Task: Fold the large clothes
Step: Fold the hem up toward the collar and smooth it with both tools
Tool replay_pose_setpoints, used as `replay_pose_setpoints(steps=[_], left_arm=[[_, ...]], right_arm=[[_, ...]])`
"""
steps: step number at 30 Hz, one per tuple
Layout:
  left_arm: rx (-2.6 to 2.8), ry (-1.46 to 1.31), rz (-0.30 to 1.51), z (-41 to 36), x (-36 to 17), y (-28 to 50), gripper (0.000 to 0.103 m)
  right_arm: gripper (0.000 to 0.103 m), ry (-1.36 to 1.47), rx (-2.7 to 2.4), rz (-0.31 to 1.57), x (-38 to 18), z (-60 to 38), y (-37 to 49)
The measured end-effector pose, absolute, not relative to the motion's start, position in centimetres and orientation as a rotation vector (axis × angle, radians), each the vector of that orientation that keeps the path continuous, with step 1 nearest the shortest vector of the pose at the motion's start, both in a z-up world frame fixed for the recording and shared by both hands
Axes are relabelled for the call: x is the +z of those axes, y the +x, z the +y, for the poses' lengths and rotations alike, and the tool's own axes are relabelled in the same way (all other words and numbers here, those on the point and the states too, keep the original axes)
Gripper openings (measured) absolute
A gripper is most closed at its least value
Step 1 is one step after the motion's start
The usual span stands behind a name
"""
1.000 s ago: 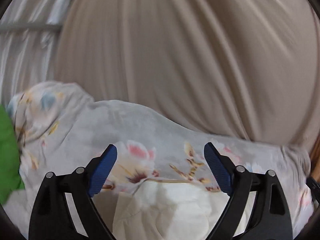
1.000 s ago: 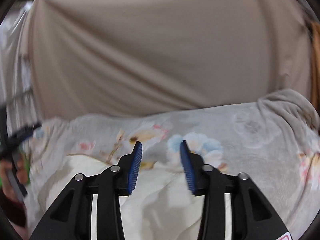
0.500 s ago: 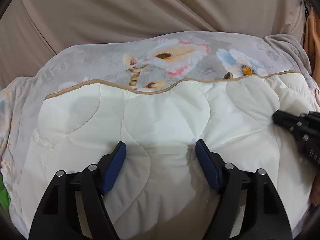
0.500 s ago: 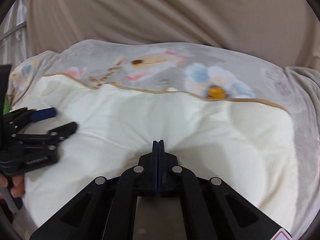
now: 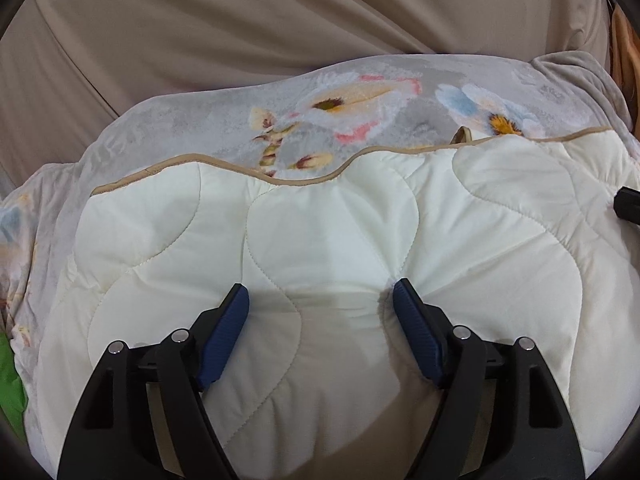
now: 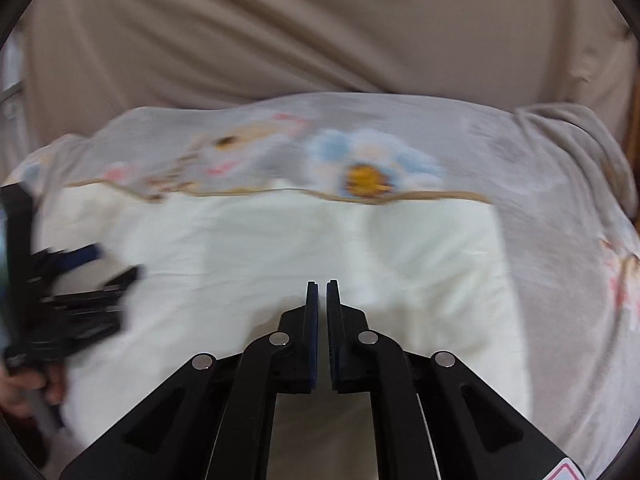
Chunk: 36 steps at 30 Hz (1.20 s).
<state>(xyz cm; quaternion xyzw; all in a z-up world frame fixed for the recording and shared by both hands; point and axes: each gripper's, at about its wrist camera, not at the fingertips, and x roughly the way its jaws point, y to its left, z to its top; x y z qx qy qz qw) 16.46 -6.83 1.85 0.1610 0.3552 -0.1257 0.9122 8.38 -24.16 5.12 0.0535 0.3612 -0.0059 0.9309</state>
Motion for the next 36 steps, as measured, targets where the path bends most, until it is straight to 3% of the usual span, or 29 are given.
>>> replay_pose_setpoints(steps=[6,12,18,23,25,28,31,36], left_arm=[[-0.251,0.329,0.722,-6.7,1.8,16.3,0.073],[-0.239,0.343,0.711,-7.0,1.6,16.0,0.073],[-0.260,0.296,0.724,-6.4,2.4,15.6,0.074],[-0.316,0.165,0.738,-5.3,5.6,17.9,0.076],[-0.297,0.194,0.734,-5.5,6.0,19.5,0.082],[-0.214,0.271,0.797,-5.0,4.0,22.1,0.083],[-0.258,0.169,0.841,-1.7,3.2,22.8,0.083],[-0.206,0.165,0.817,-0.4,3.1,21.9,0.083]], right_arm=[[0.004,-0.057,0.005,0.786,0.9,-19.2,9.2],[0.006,0.021,0.068,0.772,4.2,-18.2,8.3],[0.005,0.000,0.046,0.835,2.4,-17.1,9.4],[0.005,0.097,0.043,0.791,5.9,-19.8,11.7],[0.005,0.124,0.007,0.818,5.4,-21.7,13.8],[0.000,0.108,-0.137,0.855,2.9,-25.3,15.3],[0.000,0.213,-0.133,0.846,1.9,-29.6,13.7],[0.003,0.277,-0.160,0.814,3.8,-30.5,11.5]])
